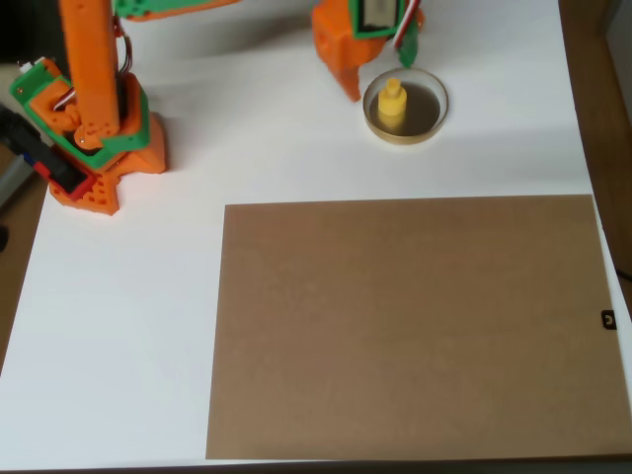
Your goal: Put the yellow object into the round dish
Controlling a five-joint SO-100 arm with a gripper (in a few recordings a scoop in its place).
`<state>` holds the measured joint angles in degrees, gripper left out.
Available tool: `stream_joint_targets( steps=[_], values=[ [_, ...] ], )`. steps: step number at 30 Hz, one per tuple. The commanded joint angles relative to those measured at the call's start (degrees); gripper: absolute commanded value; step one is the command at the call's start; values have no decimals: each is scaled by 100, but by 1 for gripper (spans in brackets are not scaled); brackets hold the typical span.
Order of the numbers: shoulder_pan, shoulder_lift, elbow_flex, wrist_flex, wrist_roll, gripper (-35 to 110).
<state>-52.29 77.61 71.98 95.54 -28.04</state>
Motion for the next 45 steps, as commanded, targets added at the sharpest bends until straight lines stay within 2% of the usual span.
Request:
stream_joint_targets(
  steps=[1,12,24,36,40,45],
  values=[
    [545,1327,879,-378,-352,23],
    [2927,3410,2883,-1239,-756,22],
    [4939,4166,3771,-2320,-141,21],
    [6021,4157,4553,-3551,826,19],
    [6249,4166,4711,-3691,1046,23],
    [6513,5115,5449,-3858,1336,25]
  ],
)
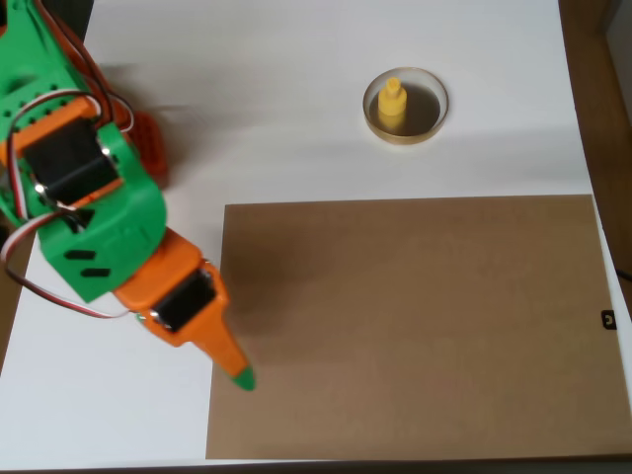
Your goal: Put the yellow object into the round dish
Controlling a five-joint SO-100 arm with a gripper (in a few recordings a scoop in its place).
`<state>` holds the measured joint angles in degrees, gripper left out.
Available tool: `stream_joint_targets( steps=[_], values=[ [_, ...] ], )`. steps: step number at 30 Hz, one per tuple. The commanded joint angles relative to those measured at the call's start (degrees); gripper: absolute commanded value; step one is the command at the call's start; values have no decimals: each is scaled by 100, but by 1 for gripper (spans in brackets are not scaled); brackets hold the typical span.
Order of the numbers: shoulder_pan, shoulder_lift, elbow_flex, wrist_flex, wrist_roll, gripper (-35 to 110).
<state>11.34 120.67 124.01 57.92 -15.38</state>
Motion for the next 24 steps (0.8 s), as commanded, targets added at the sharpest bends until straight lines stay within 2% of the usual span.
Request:
stream_joint_targets(
  steps=[1,18,24],
  values=[
    [158,1081,413,-97,88,25],
    [211,4104,2733,-97,457,25],
    [246,4509,3190,-79,387,26]
  ],
)
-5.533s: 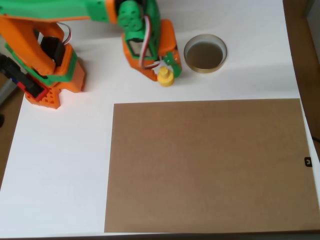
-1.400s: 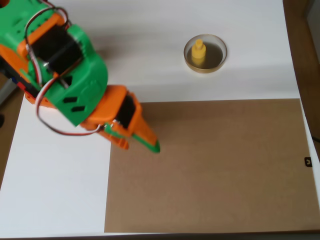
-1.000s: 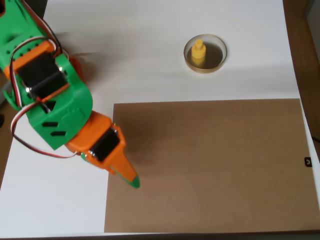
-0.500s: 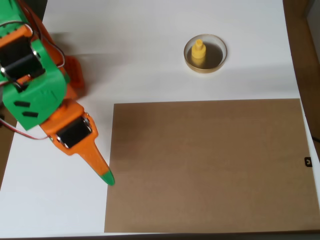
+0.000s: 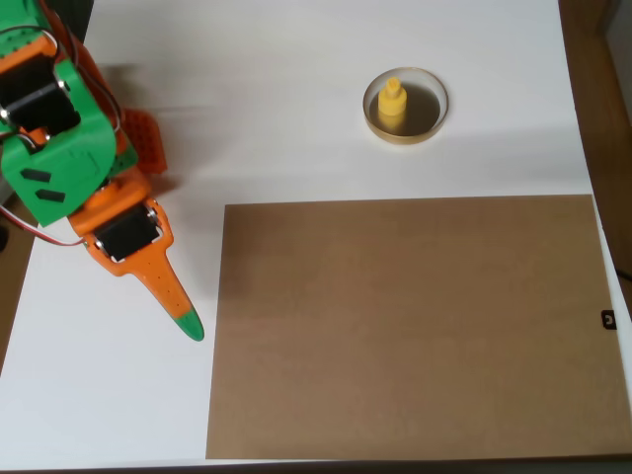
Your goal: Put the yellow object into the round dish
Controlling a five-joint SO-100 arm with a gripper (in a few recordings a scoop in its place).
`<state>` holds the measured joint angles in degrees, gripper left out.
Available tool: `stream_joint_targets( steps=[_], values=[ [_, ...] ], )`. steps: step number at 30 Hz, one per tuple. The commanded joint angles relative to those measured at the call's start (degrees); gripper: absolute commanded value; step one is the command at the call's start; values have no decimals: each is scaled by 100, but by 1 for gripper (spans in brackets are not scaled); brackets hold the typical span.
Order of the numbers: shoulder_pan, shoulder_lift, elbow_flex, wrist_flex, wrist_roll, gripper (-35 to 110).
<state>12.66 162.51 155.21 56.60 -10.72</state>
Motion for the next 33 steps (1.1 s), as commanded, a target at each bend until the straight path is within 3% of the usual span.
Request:
stream_joint_targets(
  steps=[1,11,20,33],
  values=[
    [123,439,141,88,-97,26],
    [589,2443,1099,677,-123,29],
    [598,2443,1318,580,149,26],
    [378,2443,1318,615,-62,3]
  ],
)
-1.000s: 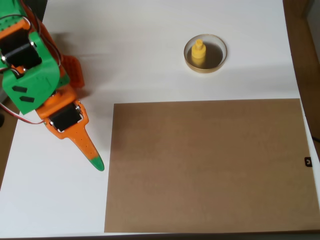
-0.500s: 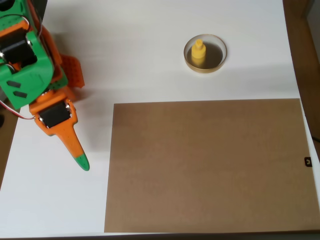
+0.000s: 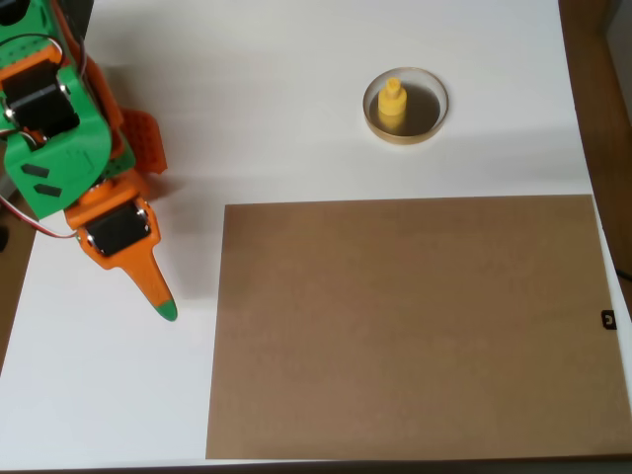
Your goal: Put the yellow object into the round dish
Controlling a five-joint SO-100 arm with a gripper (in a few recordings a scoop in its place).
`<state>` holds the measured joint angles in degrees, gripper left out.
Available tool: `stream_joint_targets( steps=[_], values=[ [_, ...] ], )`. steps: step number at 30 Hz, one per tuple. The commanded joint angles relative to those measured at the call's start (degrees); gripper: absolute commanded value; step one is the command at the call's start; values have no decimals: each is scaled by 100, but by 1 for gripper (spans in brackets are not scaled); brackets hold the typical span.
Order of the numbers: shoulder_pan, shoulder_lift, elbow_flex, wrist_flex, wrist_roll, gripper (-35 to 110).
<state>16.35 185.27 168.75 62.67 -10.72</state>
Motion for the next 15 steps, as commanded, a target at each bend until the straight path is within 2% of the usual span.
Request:
stream_joint_targets(
  steps=[1,11,15],
  values=[
    [9,167,-35,0,-62,3],
    [9,167,9,-26,-738,0],
    [132,167,9,-70,-466,0]
  ],
)
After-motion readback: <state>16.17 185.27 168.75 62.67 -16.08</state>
